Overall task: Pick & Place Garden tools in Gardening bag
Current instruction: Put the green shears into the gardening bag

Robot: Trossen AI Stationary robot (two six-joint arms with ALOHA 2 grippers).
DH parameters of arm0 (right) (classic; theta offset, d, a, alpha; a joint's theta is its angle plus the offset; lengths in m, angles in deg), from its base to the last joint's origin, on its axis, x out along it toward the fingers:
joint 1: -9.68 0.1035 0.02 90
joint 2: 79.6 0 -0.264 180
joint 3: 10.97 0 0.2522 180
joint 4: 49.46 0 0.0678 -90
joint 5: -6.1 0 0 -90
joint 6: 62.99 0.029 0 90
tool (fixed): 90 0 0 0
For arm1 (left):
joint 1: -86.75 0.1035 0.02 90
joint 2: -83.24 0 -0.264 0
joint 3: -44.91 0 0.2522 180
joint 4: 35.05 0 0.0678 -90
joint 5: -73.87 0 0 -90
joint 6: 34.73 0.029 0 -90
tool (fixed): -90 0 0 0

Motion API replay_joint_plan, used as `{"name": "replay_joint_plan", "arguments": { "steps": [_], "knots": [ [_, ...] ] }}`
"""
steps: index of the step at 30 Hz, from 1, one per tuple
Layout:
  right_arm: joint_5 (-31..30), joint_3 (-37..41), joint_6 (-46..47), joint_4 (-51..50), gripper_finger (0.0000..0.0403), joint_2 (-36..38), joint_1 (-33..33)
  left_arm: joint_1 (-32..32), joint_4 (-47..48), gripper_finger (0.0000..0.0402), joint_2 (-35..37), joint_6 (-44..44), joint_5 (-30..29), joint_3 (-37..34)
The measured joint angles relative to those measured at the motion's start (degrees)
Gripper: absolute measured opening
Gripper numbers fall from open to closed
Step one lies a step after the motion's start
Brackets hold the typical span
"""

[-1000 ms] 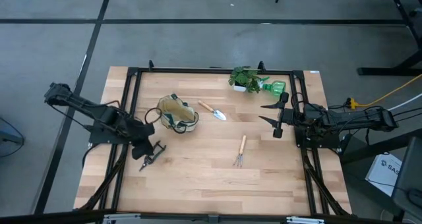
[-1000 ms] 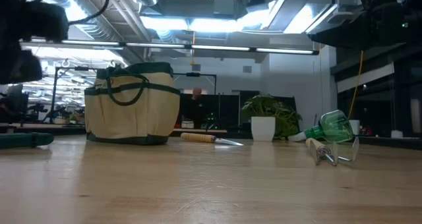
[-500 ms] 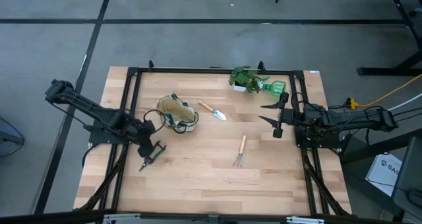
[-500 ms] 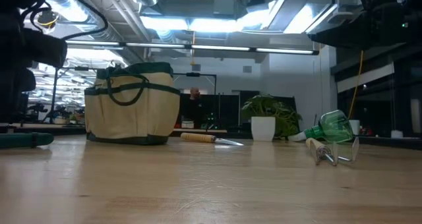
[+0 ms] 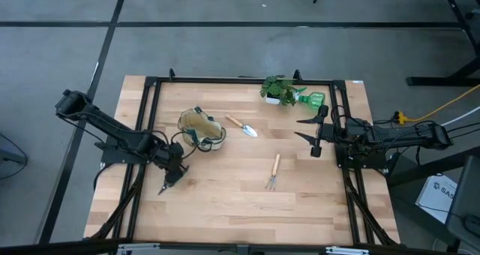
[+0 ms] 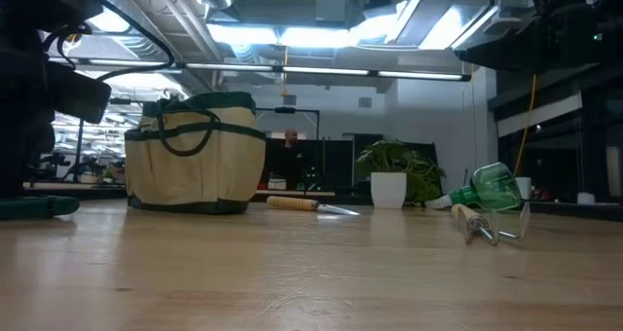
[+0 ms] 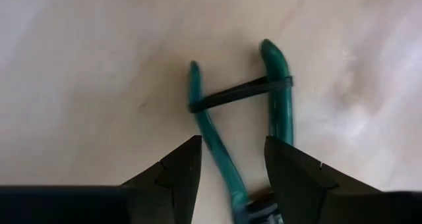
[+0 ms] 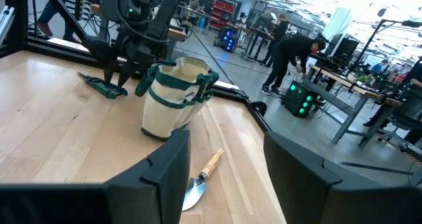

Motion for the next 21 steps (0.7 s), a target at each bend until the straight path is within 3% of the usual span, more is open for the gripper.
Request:
{"name": "replay_joint_plan", "arguments": {
  "steps": [13, 21],
  "knots": [
    [0.0, 0.0, 0.0, 0.0, 0.0195, 0.0, 0.0, 0.0, -0.2, 0.0155, -5.9, -2.1, -1.5, 0.3],
    [0.0, 0.0, 0.0, 0.0, 0.0195, 0.0, 0.0, 0.0, 0.4, 0.0090, -6.1, -7.2, -3.0, 0.2]
  ]
}}
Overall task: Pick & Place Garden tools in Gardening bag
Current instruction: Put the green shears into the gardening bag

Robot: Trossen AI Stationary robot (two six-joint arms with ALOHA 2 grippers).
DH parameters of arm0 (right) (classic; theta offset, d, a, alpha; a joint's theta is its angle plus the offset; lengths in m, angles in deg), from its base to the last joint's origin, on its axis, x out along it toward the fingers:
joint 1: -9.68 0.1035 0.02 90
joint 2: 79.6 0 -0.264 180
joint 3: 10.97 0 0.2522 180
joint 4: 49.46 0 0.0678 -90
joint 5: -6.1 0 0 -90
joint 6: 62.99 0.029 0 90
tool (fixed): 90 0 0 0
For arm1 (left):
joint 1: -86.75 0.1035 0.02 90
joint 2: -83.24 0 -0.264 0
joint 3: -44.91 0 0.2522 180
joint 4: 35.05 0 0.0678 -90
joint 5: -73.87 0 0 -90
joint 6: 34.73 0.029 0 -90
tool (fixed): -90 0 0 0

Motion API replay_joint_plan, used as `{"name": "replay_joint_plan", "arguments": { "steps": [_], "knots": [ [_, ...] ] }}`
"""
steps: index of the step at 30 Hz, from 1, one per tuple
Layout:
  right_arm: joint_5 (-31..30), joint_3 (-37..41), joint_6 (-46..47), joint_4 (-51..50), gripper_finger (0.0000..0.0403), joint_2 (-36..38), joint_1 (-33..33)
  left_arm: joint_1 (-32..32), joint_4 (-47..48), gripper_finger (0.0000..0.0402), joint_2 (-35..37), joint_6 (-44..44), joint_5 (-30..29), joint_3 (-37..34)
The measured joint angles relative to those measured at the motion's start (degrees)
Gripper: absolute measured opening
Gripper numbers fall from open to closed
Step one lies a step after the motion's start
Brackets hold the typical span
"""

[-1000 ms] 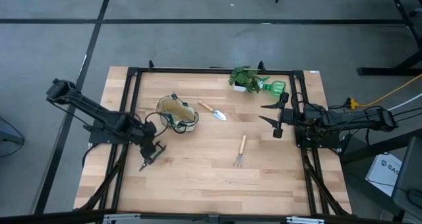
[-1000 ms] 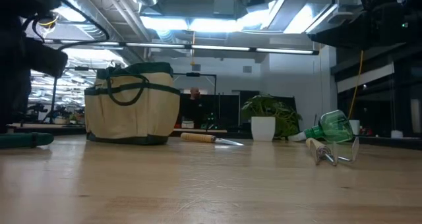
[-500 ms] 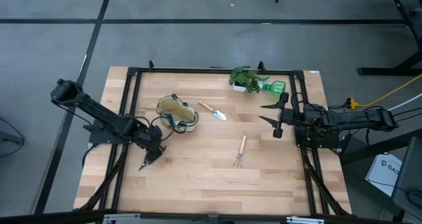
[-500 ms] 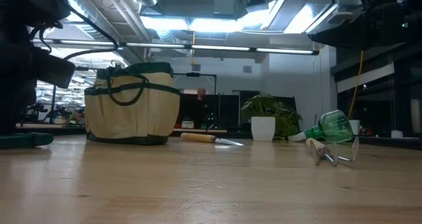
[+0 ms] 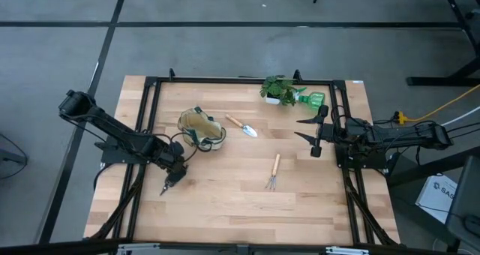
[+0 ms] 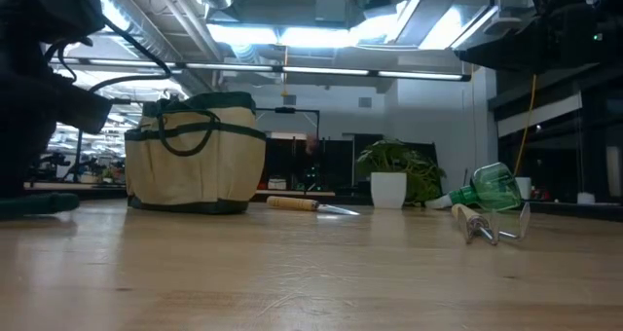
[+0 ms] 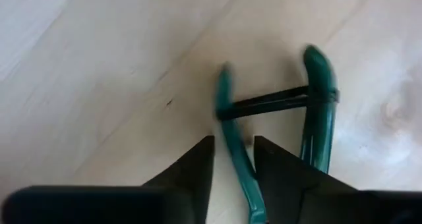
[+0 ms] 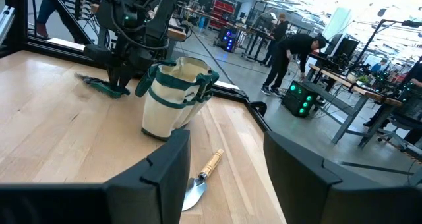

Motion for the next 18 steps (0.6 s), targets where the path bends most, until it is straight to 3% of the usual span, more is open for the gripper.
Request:
{"name": "replay_joint_plan", "arguments": {
  "steps": [6, 13, 18],
  "knots": [
    [0.0, 0.0, 0.0, 0.0, 0.0195, 0.0, 0.0, -0.1, 0.2, 0.0020, 0.0, -4.7, -1.1, -0.1],
    [0.0, 0.0, 0.0, 0.0, 0.0195, 0.0, 0.0, -2.3, 0.3, 0.0022, -0.2, -5.7, -3.5, 0.7],
    [0.0, 0.0, 0.0, 0.0, 0.0195, 0.0, 0.0, -4.3, -2.9, 0.0022, -0.2, -5.3, -9.8, 4.2]
  ]
}}
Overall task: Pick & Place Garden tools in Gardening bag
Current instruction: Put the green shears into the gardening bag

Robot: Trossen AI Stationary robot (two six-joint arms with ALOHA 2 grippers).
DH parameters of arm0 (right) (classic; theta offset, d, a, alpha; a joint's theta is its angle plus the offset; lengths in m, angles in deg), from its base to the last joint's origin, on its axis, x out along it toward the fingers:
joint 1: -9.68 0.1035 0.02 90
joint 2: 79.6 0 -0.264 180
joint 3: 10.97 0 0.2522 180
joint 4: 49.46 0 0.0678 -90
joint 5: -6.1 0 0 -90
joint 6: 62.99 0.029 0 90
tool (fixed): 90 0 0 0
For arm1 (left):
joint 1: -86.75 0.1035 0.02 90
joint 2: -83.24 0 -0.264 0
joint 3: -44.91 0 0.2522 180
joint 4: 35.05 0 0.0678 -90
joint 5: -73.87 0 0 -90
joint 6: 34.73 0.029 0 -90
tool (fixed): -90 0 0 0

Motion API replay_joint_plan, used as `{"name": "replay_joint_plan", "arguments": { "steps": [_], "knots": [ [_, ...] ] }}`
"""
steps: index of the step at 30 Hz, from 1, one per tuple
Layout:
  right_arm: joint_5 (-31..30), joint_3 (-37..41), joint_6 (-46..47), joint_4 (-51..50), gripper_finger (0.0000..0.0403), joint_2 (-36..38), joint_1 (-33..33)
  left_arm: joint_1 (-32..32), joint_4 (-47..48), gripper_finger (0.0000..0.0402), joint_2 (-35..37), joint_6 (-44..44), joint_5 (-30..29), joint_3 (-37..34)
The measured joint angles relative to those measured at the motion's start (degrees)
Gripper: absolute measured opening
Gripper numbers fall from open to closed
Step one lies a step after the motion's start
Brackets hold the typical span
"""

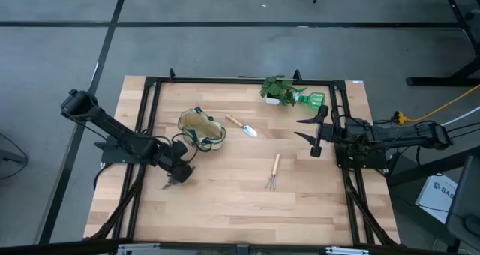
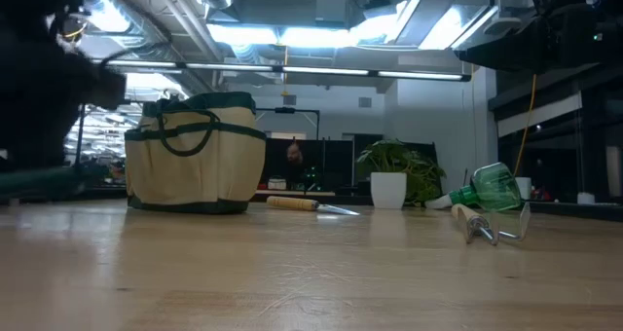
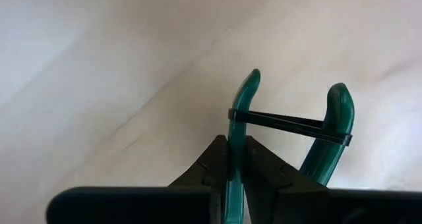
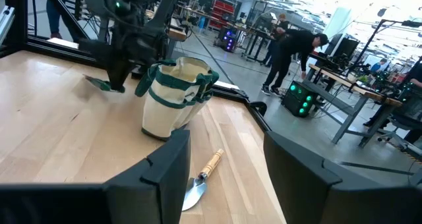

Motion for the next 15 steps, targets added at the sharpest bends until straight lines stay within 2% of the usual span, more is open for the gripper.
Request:
{"name": "replay_joint_plan", "arguments": {
  "steps": [5, 8, 15],
  "knots": [
    [0.0, 0.0, 0.0, 0.0, 0.0195, 0.0, 0.0, -2.0, -1.2, 0.0021, 0.0, 4.7, -3.5, 3.6],
    [0.0, 0.0, 0.0, 0.0, 0.0195, 0.0, 0.0, -3.4, -2.2, 0.0021, -0.1, 10.5, -6.2, 5.2],
    [0.0, 0.0, 0.0, 0.0, 0.0195, 0.0, 0.0, -4.3, -12.9, 0.0020, 0.0, 26.0, -12.6, 7.5]
  ]
}}
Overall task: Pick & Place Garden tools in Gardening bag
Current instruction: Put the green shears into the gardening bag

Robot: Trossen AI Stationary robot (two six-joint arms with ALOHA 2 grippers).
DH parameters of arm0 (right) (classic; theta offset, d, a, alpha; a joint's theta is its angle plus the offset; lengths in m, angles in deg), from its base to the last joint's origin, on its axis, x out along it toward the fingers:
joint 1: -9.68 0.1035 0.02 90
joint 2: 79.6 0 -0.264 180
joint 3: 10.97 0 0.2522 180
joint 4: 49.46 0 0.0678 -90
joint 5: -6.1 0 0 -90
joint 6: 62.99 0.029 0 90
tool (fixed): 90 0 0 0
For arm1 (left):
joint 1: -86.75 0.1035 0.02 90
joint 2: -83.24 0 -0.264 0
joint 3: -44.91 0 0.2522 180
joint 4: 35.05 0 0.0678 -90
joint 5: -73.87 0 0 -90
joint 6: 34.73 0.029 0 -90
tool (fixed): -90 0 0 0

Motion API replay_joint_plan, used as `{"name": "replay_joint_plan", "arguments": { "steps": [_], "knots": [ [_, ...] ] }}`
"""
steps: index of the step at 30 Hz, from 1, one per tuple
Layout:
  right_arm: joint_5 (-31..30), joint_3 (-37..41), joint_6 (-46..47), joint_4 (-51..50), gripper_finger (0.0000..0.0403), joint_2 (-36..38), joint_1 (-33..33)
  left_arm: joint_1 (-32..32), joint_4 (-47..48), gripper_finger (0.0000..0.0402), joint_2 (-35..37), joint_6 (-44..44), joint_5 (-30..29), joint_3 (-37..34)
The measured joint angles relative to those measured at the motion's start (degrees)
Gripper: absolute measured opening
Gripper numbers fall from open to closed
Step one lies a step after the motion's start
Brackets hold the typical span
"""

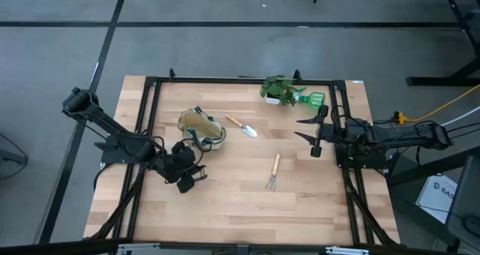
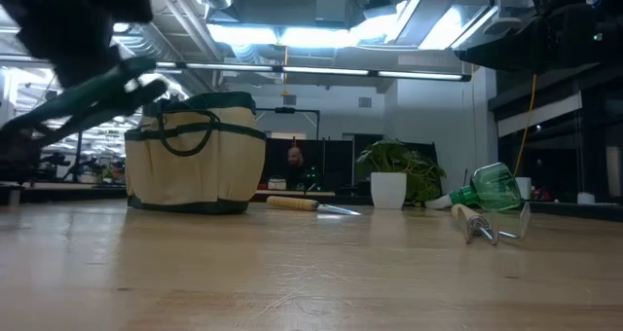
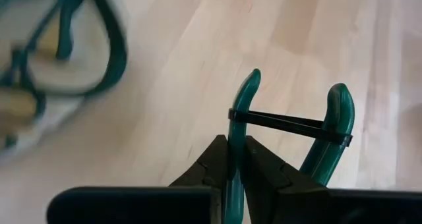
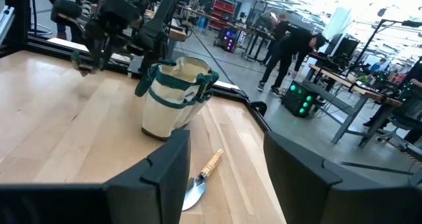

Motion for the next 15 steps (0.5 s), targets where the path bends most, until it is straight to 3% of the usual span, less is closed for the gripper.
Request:
{"name": "replay_joint_plan", "arguments": {
  "steps": [8, 15],
  "knots": [
    [0.0, 0.0, 0.0, 0.0, 0.0195, 0.0, 0.0, 1.3, -14.1, 0.0022, 0.0, 17.1, -5.5, 1.0],
    [0.0, 0.0, 0.0, 0.0, 0.0195, 0.0, 0.0, 3.2, -31.3, 0.0022, 0.1, 36.3, -5.0, 1.0]
  ]
}}
